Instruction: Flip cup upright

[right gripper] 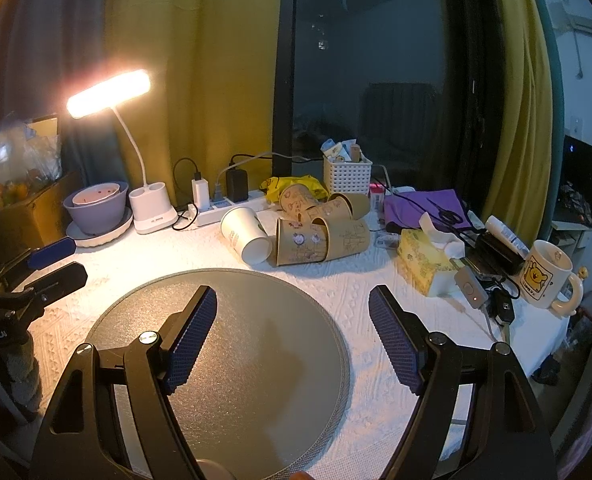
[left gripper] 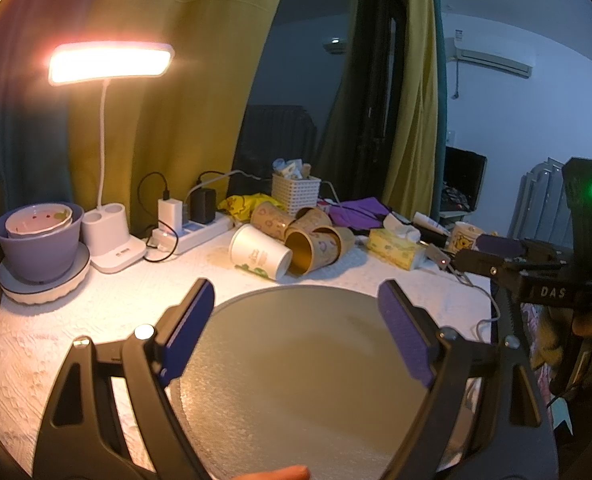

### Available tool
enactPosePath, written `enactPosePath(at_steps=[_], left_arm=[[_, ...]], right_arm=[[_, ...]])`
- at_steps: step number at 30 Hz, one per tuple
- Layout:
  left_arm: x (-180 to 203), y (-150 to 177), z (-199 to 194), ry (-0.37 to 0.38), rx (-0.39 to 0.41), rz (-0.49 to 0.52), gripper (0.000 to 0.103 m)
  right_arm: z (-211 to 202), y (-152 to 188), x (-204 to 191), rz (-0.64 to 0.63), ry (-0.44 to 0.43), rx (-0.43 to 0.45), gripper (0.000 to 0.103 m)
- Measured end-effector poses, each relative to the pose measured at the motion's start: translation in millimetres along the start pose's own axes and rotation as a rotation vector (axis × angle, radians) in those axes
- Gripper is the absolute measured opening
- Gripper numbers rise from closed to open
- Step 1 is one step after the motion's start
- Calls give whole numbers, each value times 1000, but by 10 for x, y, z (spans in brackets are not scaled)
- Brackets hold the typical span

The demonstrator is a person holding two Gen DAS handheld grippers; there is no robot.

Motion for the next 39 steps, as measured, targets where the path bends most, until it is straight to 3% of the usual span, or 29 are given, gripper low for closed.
enactPosePath(at_steps=[15, 21, 25, 29, 39], left_arm=[[6, 14, 15, 8, -2, -10, 85], [-97, 41, 76, 62, -2, -92, 85], [-106, 122, 293, 48, -91, -97, 85], [23, 130, 494, -1, -182, 6, 85], [363, -207, 1432, 58, -337, 215, 85]], right_arm=[[19, -17, 7, -1, -6, -11, 81], [166, -66, 79, 7, -33, -30, 81], [419, -42, 263, 32, -45, -70, 81], [662, -90, 443, 47, -55, -96, 81], [1279, -272, 864, 39, -72, -165, 81]])
Point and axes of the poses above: each gripper's, at about its wrist camera, not at the fingertips, and z roughly the way its jaws point, x to its right, y to its underside, the point moved 6 cm from there along z, roughly the way its jaws point, and after that the axes turned 9 degrees about z, right-handed, at the moved point
